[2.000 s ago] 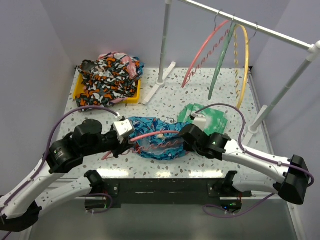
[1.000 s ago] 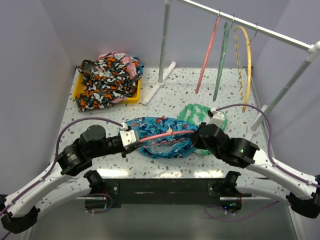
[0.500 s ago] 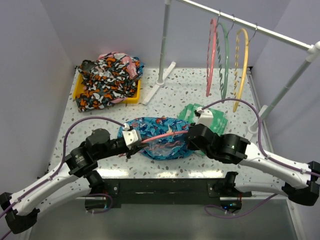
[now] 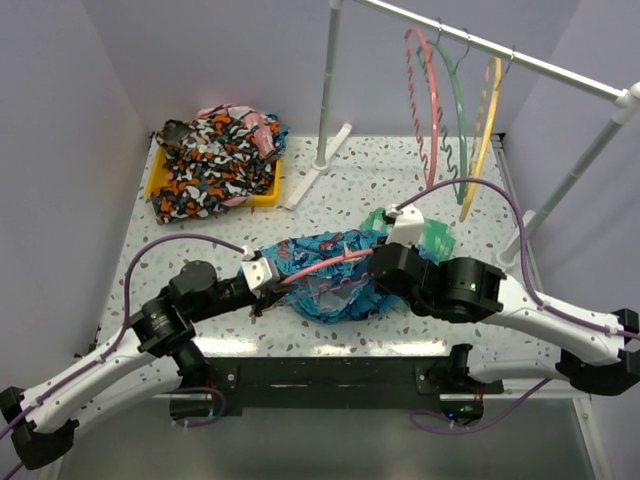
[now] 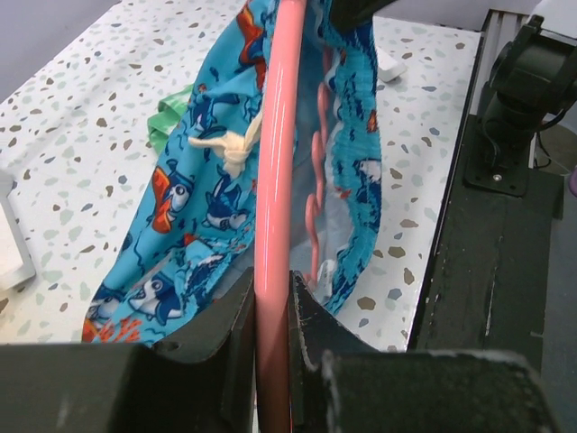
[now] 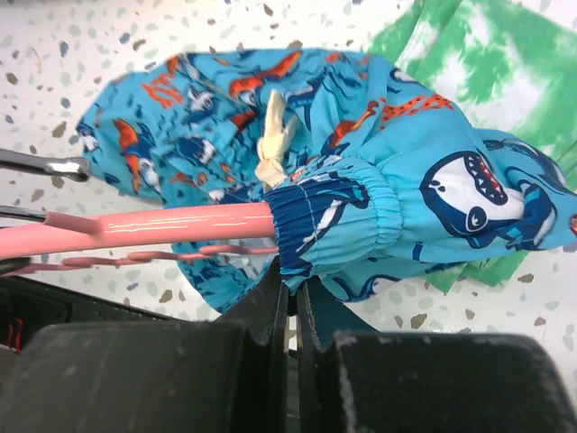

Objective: Place the shorts on the hanger

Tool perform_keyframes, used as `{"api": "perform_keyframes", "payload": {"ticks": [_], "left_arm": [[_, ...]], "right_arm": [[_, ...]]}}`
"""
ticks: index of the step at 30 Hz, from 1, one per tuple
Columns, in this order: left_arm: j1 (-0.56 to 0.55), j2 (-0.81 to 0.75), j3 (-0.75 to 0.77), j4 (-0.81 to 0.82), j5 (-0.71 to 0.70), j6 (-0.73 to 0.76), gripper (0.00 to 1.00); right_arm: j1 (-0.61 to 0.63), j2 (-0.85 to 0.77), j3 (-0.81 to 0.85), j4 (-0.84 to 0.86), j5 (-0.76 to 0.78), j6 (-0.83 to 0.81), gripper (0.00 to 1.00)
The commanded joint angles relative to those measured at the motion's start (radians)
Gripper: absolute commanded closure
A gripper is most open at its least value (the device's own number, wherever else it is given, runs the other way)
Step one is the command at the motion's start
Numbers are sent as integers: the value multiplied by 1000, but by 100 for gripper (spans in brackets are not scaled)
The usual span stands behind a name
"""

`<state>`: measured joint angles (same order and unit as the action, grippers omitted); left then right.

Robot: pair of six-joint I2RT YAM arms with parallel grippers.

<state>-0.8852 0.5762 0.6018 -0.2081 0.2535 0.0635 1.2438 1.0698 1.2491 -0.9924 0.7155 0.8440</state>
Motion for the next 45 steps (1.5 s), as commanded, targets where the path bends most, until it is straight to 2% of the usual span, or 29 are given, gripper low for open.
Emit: {"api": "perform_keyframes", "payload": {"ticks": [1, 8, 13, 19, 28, 36, 37, 38, 40, 41, 42, 45], "left_arm": [[-12, 14, 3, 29, -28, -11, 100], [-11, -82, 29, -59, -129, 12, 100], [-11, -90, 59, -119, -116, 39, 100], [-11, -75, 113, -189, -122, 64, 100], [-11, -3, 75, -71, -33, 25, 100], [-11, 51, 20, 68, -2, -30, 100], [-12, 50, 10, 78, -3, -36, 100], [-11, 50, 7, 87, -3, -39, 100], [-11, 51, 1, 93, 4, -48, 100], [-11, 54, -2, 95, 9, -50, 100], [-11, 57, -5, 98, 13, -48, 100], [-12, 80, -10, 93, 32, -42, 100]], "right_arm": [[48, 44, 186, 106, -1, -11, 100], [52, 45, 204, 12, 88, 4, 100], [52, 32, 207, -110, 180, 64, 100], [51, 35, 248, -150, 208, 47, 100], [59, 94, 246, 38, 12, -48, 100], [85, 88, 146, 92, 47, -25, 100], [85, 67, 121, 98, 58, -13, 99], [85, 53, 93, 110, 74, -11, 93], [85, -14, -18, 176, 94, -17, 86], [86, -46, -60, 216, 101, -32, 78], [85, -74, -141, 256, 105, -46, 75], [85, -174, -261, 406, 116, -112, 72]]}}
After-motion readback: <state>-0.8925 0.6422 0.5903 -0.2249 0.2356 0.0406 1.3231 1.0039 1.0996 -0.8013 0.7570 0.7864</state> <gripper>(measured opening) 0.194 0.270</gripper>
